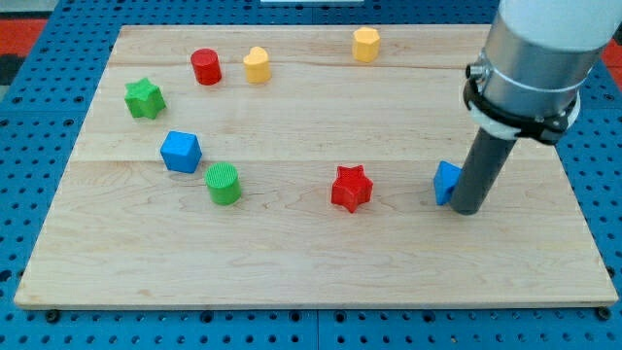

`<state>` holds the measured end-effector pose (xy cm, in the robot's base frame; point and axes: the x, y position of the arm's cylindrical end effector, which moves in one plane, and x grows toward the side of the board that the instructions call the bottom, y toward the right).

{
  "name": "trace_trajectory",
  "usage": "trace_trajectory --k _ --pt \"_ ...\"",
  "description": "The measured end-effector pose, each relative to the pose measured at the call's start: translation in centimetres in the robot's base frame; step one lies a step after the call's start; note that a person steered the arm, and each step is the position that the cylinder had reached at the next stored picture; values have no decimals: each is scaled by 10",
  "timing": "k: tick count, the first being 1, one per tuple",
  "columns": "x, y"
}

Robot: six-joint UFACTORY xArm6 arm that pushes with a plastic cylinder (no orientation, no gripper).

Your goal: Slightly move the blue triangle to the top right of the red star

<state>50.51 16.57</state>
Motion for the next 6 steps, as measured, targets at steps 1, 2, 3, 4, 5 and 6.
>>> trace_trajectory --k 1,2,3,4,5,6 --pt "-30 11" --pt "-61 19" --pt "-61 -16" --pt "-61 -23" --pt "-48 1" --pt "-38 -7"
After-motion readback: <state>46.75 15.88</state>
